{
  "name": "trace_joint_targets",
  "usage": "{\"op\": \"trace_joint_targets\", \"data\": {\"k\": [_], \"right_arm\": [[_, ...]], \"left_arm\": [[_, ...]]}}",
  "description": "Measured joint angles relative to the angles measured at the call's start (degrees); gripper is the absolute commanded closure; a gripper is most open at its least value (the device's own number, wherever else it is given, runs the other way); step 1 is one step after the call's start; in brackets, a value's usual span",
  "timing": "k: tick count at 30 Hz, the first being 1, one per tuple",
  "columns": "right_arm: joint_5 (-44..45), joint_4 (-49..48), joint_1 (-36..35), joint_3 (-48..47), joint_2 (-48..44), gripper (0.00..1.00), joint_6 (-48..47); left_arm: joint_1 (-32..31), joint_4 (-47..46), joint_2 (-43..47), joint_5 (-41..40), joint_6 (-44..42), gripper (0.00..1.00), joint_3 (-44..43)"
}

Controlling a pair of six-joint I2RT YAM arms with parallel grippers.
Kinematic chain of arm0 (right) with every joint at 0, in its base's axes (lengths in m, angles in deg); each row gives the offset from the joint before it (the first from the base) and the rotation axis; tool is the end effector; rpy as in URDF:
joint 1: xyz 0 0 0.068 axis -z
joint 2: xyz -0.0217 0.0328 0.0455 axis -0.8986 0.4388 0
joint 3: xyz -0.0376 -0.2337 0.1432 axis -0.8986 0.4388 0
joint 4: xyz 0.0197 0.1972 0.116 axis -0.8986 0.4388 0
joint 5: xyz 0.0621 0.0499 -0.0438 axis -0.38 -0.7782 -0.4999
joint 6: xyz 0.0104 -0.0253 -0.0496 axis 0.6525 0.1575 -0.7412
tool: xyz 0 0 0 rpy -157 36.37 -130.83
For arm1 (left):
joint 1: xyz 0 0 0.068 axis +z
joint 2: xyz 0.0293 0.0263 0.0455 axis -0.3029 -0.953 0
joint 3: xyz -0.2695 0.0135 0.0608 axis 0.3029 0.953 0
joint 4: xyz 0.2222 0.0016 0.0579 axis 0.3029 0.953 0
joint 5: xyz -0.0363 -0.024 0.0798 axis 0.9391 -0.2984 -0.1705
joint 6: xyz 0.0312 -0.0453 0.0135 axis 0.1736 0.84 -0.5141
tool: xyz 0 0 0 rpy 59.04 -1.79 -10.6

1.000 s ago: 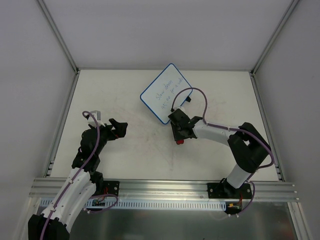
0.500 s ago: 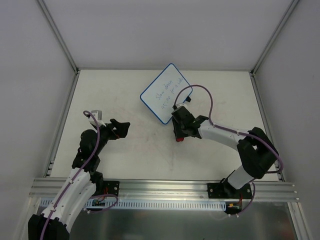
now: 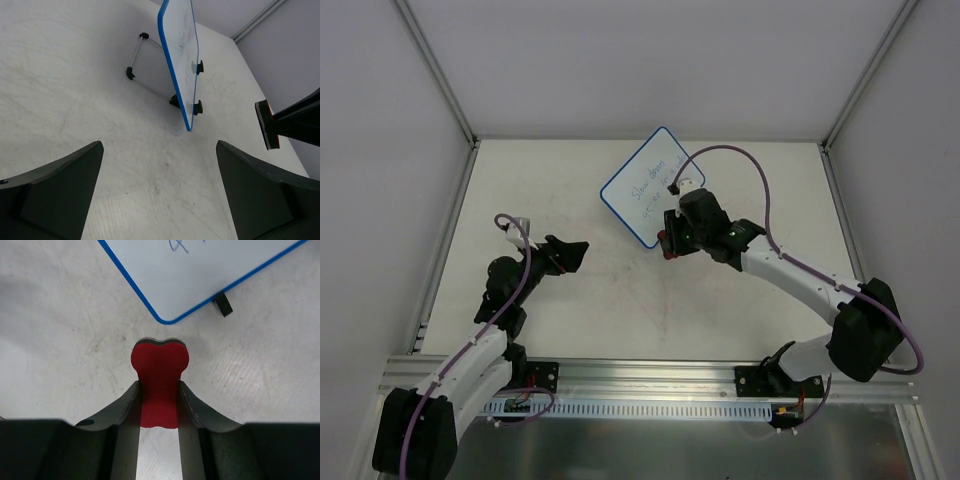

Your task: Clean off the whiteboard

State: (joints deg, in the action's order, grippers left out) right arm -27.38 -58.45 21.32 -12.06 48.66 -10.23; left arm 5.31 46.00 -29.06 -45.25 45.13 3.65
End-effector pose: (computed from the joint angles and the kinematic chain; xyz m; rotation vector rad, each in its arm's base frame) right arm 0.2116 0.1915 0.2904 -0.7198 2.1426 0.3639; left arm 0.1377 -0.0392 0.2308 -0.0783 1.5974 -0.7806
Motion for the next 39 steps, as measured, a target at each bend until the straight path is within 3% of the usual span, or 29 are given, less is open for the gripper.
{"op": "trace_joint_targets", "data": {"k": [10,17,26,39], "right_arm": [[-4.96,-0.28,0.96,-8.68,1.64,1.0,-1.86],[-6.23,-0.74,1.81,-9.73,3.34,1.0,-3.69],[-7.76,-1.73,3.3,-11.41,3.76,1.0,-4.44],[-9.14,-2.01,5.57,-11.72,4.94,1.0,-4.83]], "left_arm": [[0.0,-21.66,-11.69,2.73,5.38,0.02,4.17],[-0.5,-34.73,-27.82,2.6,9.7,0.07,3.41],[-2.78,-36.52,-46.18,2.58,11.91,0.11,-5.01],[-6.49,-37.42,-52.06,2.64,11.91,0.11,-14.67]]}}
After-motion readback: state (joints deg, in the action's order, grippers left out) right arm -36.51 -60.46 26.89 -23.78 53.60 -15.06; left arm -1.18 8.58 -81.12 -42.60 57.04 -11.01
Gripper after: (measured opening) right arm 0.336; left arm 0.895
